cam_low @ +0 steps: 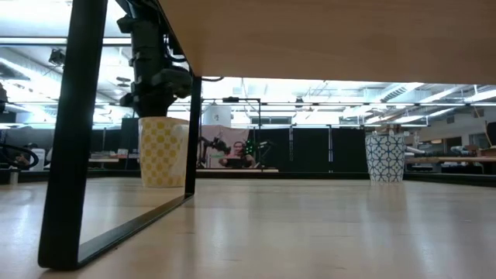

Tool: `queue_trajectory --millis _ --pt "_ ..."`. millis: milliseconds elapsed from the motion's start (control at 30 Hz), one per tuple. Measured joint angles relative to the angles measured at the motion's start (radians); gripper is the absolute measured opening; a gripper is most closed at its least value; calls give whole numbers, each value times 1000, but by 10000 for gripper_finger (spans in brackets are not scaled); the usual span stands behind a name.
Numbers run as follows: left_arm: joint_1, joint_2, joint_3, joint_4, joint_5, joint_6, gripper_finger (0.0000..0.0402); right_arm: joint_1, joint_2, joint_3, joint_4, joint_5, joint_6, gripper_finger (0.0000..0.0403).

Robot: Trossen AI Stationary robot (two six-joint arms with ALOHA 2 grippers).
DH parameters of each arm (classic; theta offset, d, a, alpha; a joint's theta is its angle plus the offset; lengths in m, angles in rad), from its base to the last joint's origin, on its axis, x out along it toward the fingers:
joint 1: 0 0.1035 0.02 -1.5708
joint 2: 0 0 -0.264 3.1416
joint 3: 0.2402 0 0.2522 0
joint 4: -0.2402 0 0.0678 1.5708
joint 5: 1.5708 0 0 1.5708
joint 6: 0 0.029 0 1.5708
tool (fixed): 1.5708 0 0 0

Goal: Place coffee mugs
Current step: Put the white yellow patterned mug on the shelf

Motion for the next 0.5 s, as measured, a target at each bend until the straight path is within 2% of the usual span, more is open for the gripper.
queue_trajectory --millis 233,500 --pt "0 0 79 -64 -1 108 35 0 -58 0 -51 -3 12 115" --pt "0 0 338 -185 -5 302 31 0 -119 0 -121 0 63 115"
